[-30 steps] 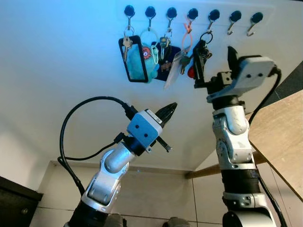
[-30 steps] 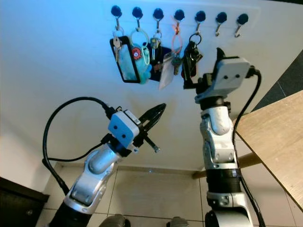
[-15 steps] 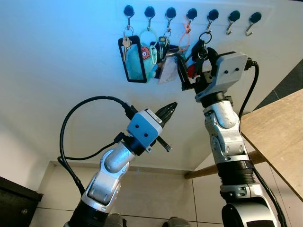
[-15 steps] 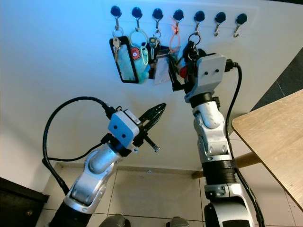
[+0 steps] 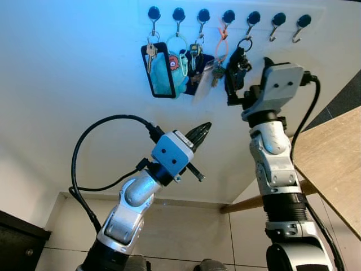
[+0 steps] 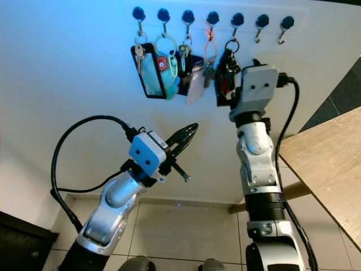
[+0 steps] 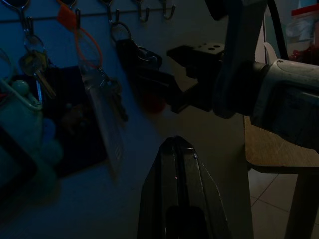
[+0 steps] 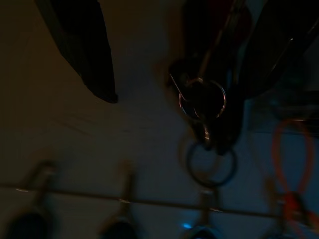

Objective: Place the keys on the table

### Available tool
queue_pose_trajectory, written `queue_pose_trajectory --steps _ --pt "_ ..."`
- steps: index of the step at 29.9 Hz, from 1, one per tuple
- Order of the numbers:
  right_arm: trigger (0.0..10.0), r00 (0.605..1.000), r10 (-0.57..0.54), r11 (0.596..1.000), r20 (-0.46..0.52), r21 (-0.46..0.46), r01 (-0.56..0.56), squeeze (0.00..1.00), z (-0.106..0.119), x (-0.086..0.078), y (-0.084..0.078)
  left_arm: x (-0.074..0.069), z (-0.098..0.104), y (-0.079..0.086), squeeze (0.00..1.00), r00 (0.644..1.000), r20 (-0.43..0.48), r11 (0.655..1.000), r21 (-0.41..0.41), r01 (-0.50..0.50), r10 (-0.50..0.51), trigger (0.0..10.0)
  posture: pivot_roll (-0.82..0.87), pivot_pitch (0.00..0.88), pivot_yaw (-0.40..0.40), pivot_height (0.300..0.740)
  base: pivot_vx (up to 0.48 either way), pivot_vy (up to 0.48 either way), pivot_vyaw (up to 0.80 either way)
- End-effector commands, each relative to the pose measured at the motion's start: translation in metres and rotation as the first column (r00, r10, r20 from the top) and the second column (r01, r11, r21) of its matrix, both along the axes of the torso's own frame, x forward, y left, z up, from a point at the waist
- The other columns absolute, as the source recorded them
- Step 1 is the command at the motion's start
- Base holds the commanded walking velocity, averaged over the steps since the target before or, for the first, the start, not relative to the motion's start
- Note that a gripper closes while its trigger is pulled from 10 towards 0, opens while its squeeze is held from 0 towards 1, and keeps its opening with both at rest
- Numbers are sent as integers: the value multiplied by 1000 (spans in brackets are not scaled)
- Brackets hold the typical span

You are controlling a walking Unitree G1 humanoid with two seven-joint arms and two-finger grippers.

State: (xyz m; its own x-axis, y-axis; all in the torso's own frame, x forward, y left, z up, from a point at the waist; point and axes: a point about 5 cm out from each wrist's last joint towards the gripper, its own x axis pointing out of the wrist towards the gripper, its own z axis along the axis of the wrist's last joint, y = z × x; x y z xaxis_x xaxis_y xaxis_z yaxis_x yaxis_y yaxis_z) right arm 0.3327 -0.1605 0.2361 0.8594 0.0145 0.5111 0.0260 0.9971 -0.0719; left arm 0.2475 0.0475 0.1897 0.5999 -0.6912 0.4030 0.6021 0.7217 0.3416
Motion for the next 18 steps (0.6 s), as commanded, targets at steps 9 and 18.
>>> queue_pose_trajectory --steps 9,18 --pt "10000 999 -53 998 6 38 53 0 -4 -7 -10 -3 -1 0 0 1000 9 1000 26 10 -11 10000 67 104 -35 740 0 0 0" --pt "10000 1000 21 999 -8 44 -21 0 -4 -4 0 -2 -1 1 0 1000 8 1000 30 6 -6 10000 70 110 -34 740 0 0 0"
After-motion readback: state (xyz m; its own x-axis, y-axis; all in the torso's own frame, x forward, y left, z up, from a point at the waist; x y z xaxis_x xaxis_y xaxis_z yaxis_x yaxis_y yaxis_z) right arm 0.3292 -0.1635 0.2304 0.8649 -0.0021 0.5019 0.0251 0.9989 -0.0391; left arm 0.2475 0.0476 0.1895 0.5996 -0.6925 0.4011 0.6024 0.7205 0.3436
